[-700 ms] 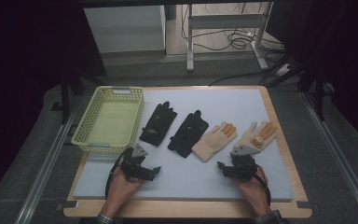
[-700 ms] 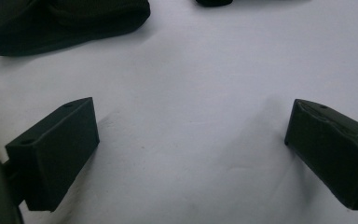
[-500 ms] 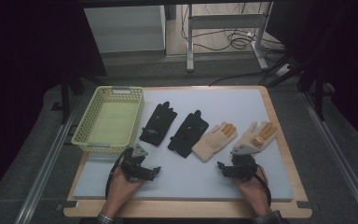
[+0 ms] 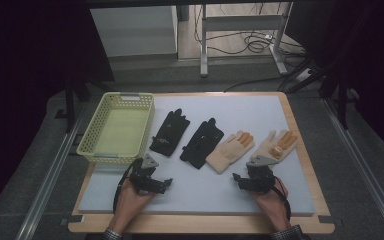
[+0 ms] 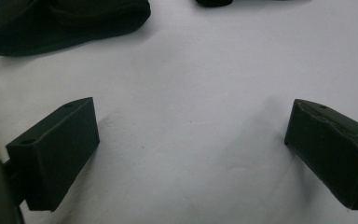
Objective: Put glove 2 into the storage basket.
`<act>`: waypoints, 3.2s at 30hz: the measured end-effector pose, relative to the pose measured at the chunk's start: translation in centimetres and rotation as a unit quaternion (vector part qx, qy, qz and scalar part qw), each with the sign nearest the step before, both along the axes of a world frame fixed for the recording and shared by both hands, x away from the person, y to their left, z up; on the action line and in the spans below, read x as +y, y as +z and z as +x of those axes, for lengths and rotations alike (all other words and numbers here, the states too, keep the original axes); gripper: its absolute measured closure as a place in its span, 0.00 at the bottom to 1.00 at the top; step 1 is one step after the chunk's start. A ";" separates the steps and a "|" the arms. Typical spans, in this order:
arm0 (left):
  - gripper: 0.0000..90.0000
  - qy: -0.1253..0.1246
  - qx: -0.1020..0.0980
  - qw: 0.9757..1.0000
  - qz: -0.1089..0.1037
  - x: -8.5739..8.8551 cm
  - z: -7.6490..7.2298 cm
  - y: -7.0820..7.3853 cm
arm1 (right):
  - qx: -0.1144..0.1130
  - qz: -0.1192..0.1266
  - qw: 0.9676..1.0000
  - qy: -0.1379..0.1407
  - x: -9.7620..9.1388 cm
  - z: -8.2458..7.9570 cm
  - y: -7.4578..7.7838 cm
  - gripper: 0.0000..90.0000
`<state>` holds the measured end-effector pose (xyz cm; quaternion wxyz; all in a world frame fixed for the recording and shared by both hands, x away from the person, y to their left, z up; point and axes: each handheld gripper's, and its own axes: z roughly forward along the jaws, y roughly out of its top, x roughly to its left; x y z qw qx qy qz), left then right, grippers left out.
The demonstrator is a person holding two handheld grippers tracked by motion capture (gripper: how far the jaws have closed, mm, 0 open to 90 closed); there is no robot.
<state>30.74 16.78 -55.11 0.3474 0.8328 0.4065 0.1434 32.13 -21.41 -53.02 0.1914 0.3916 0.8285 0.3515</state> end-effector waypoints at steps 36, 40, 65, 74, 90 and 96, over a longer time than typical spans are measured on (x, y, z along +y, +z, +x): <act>0.03 0.000 0.000 1.000 -0.001 0.0 0.0 0.0 | 0.014 0.015 0.999 0.046 8.0 7.2 3.0 0.42; 0.03 0.000 0.000 1.000 -0.001 0.0 0.0 0.0 | 0.015 0.011 0.999 0.045 8.9 8.3 3.0 0.42; 0.03 0.000 0.000 1.000 -0.001 0.0 0.0 0.0 | 0.053 -0.022 0.998 0.041 12.8 12.7 0.7 0.84; 0.03 0.000 0.000 1.000 0.000 0.0 0.0 0.0 | 0.035 -0.020 0.996 0.079 13.1 11.6 2.4 0.86; 0.03 -0.001 -0.001 1.000 0.001 0.0 0.0 0.0 | 0.062 -0.028 0.982 0.179 13.2 4.0 1.9 0.67; 0.03 0.001 -0.001 1.000 -0.001 0.0 0.0 0.0 | 0.060 0.028 0.984 0.166 12.8 5.0 3.5 0.47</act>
